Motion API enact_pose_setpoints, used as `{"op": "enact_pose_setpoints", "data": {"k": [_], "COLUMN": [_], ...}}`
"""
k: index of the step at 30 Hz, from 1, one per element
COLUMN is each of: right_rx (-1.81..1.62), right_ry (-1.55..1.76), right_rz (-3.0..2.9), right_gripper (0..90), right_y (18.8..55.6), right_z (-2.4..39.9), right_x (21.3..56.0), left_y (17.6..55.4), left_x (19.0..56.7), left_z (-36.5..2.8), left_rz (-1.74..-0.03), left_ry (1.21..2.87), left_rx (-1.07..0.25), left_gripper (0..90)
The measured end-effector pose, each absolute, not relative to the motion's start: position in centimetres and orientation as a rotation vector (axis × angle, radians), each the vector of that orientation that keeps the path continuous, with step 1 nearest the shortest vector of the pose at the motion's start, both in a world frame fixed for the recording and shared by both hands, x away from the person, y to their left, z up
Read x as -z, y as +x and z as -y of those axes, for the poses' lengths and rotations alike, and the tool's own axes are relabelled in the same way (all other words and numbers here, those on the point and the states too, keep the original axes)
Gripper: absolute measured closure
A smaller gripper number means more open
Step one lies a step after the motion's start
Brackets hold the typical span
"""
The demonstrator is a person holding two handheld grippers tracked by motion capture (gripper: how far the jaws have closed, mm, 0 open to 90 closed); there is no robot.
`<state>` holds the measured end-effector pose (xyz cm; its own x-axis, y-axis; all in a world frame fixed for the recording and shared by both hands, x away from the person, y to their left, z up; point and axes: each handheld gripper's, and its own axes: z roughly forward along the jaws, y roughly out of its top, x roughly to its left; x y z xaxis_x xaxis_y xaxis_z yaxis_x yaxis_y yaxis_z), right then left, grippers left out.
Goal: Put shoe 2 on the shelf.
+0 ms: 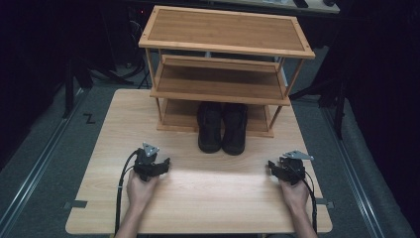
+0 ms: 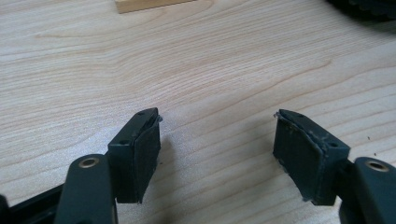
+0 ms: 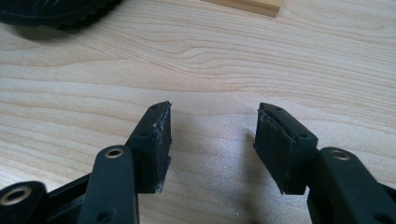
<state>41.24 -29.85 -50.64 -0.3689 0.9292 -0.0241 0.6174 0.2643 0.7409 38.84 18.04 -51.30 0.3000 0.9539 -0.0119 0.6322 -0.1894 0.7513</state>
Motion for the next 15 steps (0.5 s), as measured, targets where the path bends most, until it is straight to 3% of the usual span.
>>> {"op": "enact_pose_setpoints", "data": {"k": [15], "right_rx": [-0.899], "right_ry": [1.404], "right_rz": [-2.081], "right_gripper": [42.2], "right_y": [41.25], "right_z": [29.77], "right_x": [50.64], "left_y": [38.83], "left_x": [51.29], "left_z": [-18.0], "left_rz": [-1.391], "left_ry": [1.921], "left_rx": [-0.62], "left_gripper": [34.5]}}
